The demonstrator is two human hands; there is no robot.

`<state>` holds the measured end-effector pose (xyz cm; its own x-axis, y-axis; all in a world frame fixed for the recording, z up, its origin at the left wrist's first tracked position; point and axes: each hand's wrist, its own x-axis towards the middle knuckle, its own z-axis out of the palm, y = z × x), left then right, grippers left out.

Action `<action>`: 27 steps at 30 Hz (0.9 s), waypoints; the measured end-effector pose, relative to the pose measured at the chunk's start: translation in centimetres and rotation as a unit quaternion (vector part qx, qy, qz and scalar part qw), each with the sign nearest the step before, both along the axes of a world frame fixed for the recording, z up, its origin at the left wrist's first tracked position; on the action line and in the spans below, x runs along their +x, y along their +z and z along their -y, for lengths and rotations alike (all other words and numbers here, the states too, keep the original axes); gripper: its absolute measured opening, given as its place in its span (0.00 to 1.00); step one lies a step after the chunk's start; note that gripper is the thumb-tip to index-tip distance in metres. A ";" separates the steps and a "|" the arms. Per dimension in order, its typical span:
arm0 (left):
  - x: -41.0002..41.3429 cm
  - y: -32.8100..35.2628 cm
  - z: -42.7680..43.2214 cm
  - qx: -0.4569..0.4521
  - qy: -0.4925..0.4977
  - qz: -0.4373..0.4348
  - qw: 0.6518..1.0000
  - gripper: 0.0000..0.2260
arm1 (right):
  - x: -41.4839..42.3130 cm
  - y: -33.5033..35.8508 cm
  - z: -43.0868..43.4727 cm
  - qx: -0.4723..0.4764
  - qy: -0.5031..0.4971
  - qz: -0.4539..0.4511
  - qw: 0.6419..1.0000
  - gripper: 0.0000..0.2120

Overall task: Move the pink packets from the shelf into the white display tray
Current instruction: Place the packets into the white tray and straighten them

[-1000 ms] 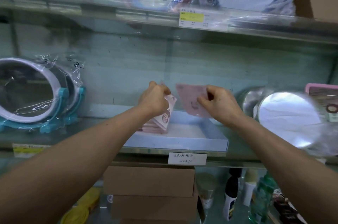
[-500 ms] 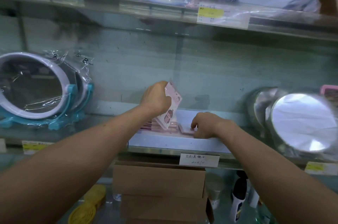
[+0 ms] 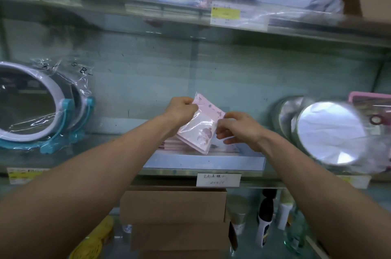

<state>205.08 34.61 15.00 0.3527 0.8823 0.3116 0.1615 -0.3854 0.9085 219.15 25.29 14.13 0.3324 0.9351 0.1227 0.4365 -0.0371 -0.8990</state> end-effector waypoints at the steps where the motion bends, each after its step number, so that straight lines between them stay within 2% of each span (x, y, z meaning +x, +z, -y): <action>1: 0.0 0.1 0.3 -0.016 -0.009 -0.005 1.000 0.08 | 0.1 0.0 0.2 0.014 -0.022 -0.007 1.000 0.02; 6: 0.2 -0.3 1.2 -0.068 -0.049 -0.103 0.991 0.09 | 0.9 -0.3 0.6 0.075 -0.085 -0.033 0.993 0.02; 8: 0.4 -0.6 1.0 -0.080 -0.053 -0.109 0.989 0.11 | 1.2 -0.5 0.5 0.075 -0.113 0.022 0.990 0.06; 9: 0.5 -0.7 0.9 -0.082 -0.051 -0.103 0.990 0.11 | 1.5 -0.5 0.5 0.065 -0.132 0.113 0.983 0.11; 10: 0.6 -0.7 0.8 -0.085 -0.047 -0.093 0.991 0.11 | 1.9 -0.5 0.7 0.044 -0.146 0.239 0.959 0.18; 12: 0.7 -0.7 0.8 -0.097 -0.043 -0.069 0.992 0.13 | 1.9 -0.7 1.4 0.008 -0.113 0.459 0.881 0.30; 13: 0.8 -0.6 0.9 -0.099 -0.040 -0.065 0.992 0.13 | 1.6 -0.8 1.8 0.013 -0.074 0.523 0.849 0.33; 15: 0.9 -0.6 1.0 -0.100 -0.033 -0.074 0.992 0.12 | 1.1 -1.0 2.0 0.055 -0.003 0.584 0.810 0.28; 16: 0.9 -0.6 1.0 -0.099 -0.030 -0.085 0.991 0.10 | 1.1 -1.1 1.9 0.076 0.012 0.584 0.808 0.23; 18: 0.8 -0.8 1.1 -0.085 -0.022 -0.126 0.988 0.04 | 0.9 -1.0 1.8 0.100 0.001 0.552 0.828 0.15; 20: 0.7 -1.0 0.6 -0.008 -0.001 -0.180 0.984 0.06 | 1.0 -0.5 1.9 0.082 -0.038 0.555 0.827 0.09; 21: 0.7 -1.1 0.3 0.047 0.016 -0.202 0.978 0.09 | 1.0 -0.2 1.9 0.064 -0.051 0.578 0.812 0.08; 23: 0.4 -1.3 0.0 0.132 0.047 -0.250 0.958 0.12 | 0.9 0.0 1.8 0.035 -0.063 0.616 0.785 0.12; 25: 0.0 -1.4 0.0 0.183 0.068 -0.313 0.930 0.11 | 0.6 -0.1 1.3 0.015 -0.070 0.639 0.766 0.13; 27: -0.3 -1.7 0.1 0.222 0.090 -0.381 0.893 0.11 | -0.3 -0.3 0.8 0.011 -0.080 0.672 0.736 0.10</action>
<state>204.79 34.51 13.32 0.4773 0.7945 0.3755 0.7623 -0.5869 0.2729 218.86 24.52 13.79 0.0018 0.8899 0.4561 0.9235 -0.1764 0.3406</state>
